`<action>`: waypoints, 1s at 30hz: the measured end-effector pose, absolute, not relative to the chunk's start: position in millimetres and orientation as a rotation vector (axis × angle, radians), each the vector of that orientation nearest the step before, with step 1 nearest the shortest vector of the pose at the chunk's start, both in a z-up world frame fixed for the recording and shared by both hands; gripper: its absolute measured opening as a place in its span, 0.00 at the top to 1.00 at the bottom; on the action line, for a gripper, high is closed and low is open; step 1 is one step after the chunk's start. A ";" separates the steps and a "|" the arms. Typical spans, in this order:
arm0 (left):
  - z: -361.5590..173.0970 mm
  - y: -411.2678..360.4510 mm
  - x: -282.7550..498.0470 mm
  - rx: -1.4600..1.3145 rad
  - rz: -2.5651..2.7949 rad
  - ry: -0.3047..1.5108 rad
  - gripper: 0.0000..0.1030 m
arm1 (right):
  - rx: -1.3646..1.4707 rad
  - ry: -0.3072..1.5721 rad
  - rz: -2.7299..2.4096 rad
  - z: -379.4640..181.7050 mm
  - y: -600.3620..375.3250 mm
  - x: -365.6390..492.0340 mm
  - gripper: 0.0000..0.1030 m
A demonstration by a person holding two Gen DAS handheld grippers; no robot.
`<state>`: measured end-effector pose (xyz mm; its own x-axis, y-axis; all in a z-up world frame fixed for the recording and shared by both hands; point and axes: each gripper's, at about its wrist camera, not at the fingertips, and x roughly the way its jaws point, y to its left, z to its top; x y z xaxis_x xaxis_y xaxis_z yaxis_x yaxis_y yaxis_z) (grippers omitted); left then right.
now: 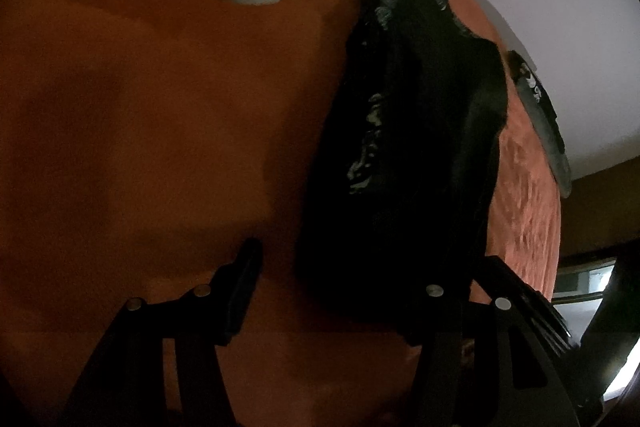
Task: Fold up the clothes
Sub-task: 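Smooth the folded garment with the left gripper and lift both grippers away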
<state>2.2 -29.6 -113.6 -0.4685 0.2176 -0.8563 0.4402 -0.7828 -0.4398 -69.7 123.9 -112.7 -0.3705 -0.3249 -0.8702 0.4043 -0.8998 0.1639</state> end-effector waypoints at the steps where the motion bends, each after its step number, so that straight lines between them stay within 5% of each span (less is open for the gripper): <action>1: -110.5 -26.8 2.5 1.531 -2.404 0.940 0.42 | 1.435 0.107 -2.290 -112.8 124.3 -69.7 0.76; 9: -69.7 -3.7 -2.0 1.432 -2.635 0.759 0.42 | 1.608 0.108 -2.271 -127.7 138.5 -72.1 0.76; 13: -102.7 8.3 -11.4 1.599 -2.499 0.601 0.42 | 1.702 0.017 -2.225 -142.8 149.7 -75.9 0.76; 20: -117.2 -14.4 -6.4 1.633 -2.391 0.774 0.41 | 1.610 0.000 -2.273 -122.8 151.8 -79.8 0.76; 30: -129.9 -10.9 -5.0 1.684 -2.372 0.784 0.41 | 1.708 0.007 -2.200 -146.0 152.7 -81.0 0.76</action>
